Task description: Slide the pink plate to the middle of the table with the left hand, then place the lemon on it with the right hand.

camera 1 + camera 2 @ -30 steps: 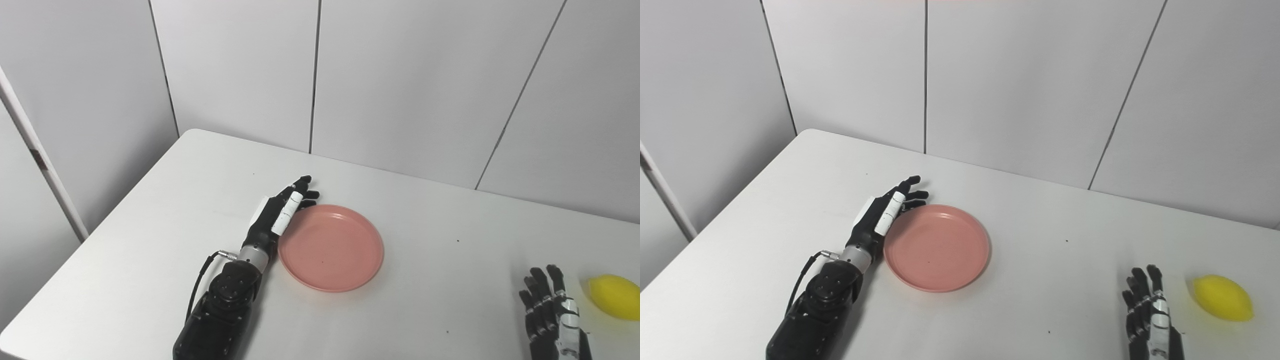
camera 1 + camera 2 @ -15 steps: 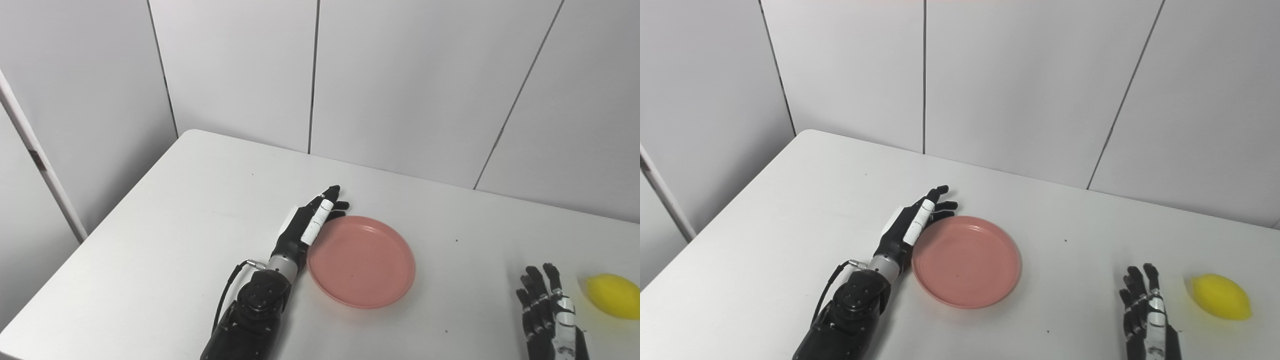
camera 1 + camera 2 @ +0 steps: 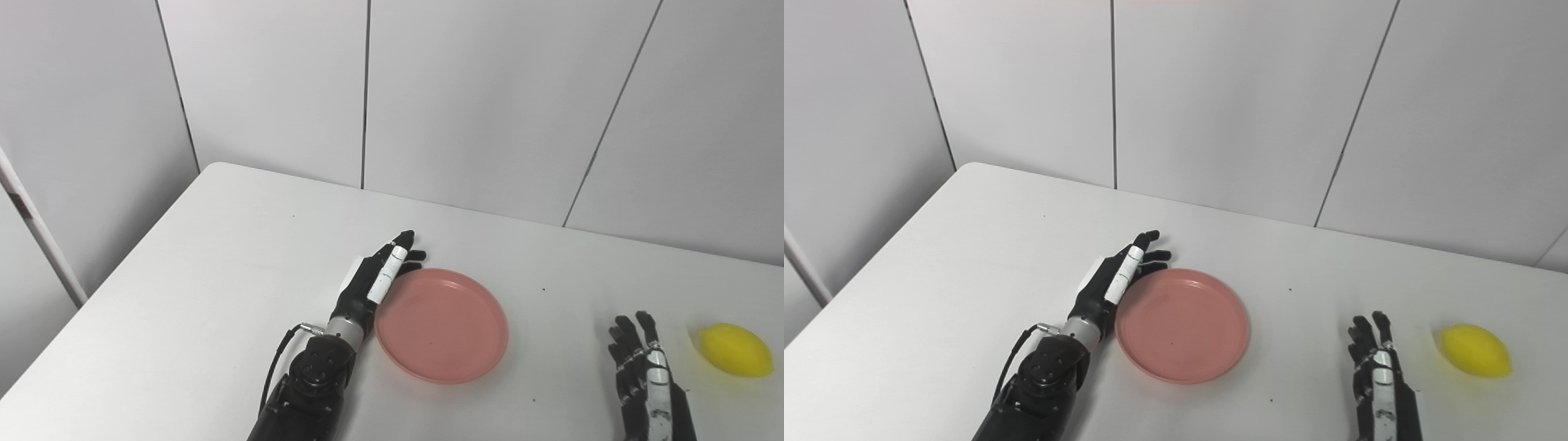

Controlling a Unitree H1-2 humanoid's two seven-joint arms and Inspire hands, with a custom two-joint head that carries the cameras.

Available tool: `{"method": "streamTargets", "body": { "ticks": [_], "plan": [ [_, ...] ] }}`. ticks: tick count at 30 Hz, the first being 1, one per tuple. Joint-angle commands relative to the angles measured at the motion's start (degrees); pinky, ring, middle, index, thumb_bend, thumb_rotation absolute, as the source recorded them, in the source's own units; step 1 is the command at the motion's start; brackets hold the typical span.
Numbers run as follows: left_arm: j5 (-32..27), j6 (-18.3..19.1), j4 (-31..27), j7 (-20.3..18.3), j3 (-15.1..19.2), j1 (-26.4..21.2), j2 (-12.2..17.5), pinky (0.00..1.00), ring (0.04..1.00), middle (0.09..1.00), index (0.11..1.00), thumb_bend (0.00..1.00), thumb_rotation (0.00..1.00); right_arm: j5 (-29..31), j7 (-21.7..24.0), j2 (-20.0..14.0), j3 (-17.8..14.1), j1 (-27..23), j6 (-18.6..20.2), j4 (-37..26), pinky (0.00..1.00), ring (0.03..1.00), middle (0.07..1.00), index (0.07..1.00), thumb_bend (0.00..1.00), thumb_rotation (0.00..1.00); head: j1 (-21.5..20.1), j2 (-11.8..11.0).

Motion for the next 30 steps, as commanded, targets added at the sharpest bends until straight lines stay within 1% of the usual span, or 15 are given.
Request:
{"method": "streamTargets", "body": {
  "ticks": [1,3,9,13,17,20,23,26,28,29,30],
  "plan": [
    [-0.53,4.18,0.76,-2.56,-1.91,0.16,-1.95,0.84,0.78,0.784,0.87,0.74,1.0,0.08,-0.26,1.94,1.04,1.88,-1.29,2.74,1.0,0.937,0.913,0.951,0.72,0.82,0.19,-0.01],
    [-0.71,4.33,0.94,-2.57,-1.87,0.01,-2.08,0.85,0.781,0.786,0.871,0.74,1.0,-0.25,-0.5,2.08,1.12,1.81,-1.25,2.74,1.0,0.937,0.914,0.952,0.73,0.82,0.03,-0.02],
    [-0.73,3.47,1.53,-2.89,-2.0,-0.28,-1.88,0.84,0.774,0.783,0.877,0.74,1.0,-0.96,-1.12,2.52,1.13,1.71,-1.48,2.84,1.0,0.933,0.908,0.943,0.71,0.81,-0.14,-0.19],
    [-0.84,3.92,1.27,-2.8,-1.94,-0.24,-1.98,0.82,0.778,0.783,0.874,0.75,1.0,-0.78,-1.05,2.59,1.1,1.62,-1.76,3.07,1.0,0.932,0.906,0.94,0.71,0.8,-0.03,-0.16],
    [-0.87,4.83,0.29,-3.13,-2.32,0.13,-1.93,0.84,0.786,0.792,0.879,0.74,1.0,-0.55,-0.87,2.49,1.08,1.61,-1.68,3.08,1.0,0.936,0.908,0.943,0.7,0.8,0.23,-0.2],
    [-1.0,4.91,-0.13,-3.12,-2.54,0.62,-2.14,0.8,0.777,0.783,0.872,0.74,1.0,-0.63,-0.93,2.57,1.14,1.56,-1.65,3.14,1.0,0.93,0.904,0.94,0.71,0.79,-0.29,-0.27],
    [-1.41,4.84,-0.01,-3.14,-2.4,1.02,-2.34,0.78,0.778,0.78,0.868,0.74,1.0,-1.12,-1.3,2.7,1.21,1.64,-1.57,3.02,1.0,0.93,0.903,0.936,0.71,0.79,-0.69,-0.22],
    [-1.47,4.29,0.48,-3.23,-2.29,1.13,-2.13,0.79,0.782,0.789,0.871,0.74,1.0,-0.98,-1.42,2.86,1.1,1.69,-1.66,2.99,1.0,0.927,0.903,0.933,0.7,0.78,-0.84,-0.14],
    [-1.39,4.01,0.71,-3.13,-2.12,1.05,-1.89,0.82,0.787,0.794,0.876,0.73,1.0,-0.83,-1.4,2.91,1.09,1.7,-1.6,2.97,1.0,0.928,0.906,0.934,0.71,0.77,-1.48,-0.09],
    [-1.37,3.9,0.82,-3.0,-1.95,1.0,-1.77,0.82,0.787,0.794,0.876,0.74,1.0,-0.91,-1.45,2.95,1.12,1.69,-1.55,3.01,1.0,0.928,0.907,0.934,0.71,0.77,-2.61,0.01],
    [-1.37,3.83,0.89,-2.92,-1.83,0.97,-1.71,0.83,0.788,0.793,0.875,0.74,1.0,-1.0,-1.49,2.98,1.14,1.68,-1.51,3.05,1.0,0.931,0.909,0.935,0.71,0.77,-2.61,0.01]
  ]
}}
